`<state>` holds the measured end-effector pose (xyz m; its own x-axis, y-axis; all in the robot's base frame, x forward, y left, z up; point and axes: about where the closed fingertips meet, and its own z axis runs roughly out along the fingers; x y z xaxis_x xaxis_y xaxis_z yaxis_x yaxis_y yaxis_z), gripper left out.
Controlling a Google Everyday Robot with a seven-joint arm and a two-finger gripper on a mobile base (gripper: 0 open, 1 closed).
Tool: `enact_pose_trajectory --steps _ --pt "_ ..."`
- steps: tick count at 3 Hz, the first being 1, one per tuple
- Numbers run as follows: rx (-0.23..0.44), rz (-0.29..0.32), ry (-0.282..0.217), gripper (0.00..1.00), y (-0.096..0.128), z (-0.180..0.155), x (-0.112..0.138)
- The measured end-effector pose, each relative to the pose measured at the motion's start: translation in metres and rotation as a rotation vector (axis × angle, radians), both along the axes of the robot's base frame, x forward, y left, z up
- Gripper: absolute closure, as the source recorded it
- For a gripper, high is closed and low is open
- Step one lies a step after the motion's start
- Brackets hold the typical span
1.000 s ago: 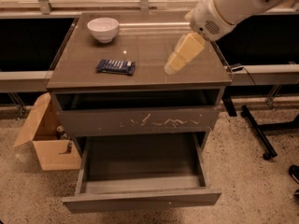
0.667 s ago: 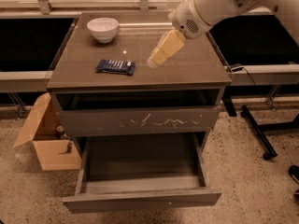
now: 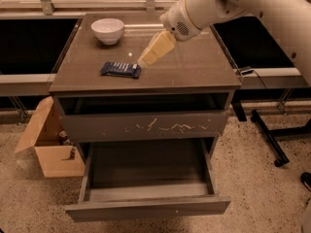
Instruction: Place rxbar blueberry into middle drawer
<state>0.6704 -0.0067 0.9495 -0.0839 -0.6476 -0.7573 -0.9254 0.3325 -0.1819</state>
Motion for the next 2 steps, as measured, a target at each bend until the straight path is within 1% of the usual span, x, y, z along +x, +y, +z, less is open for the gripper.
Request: enact_pose_trajectory --steps 1,2 --pt "0.048 0.025 0.023 0.00 0.012 -0.022 0.018" --pt "0.116 0.069 0.054 0.00 0.038 -0.056 0.046"
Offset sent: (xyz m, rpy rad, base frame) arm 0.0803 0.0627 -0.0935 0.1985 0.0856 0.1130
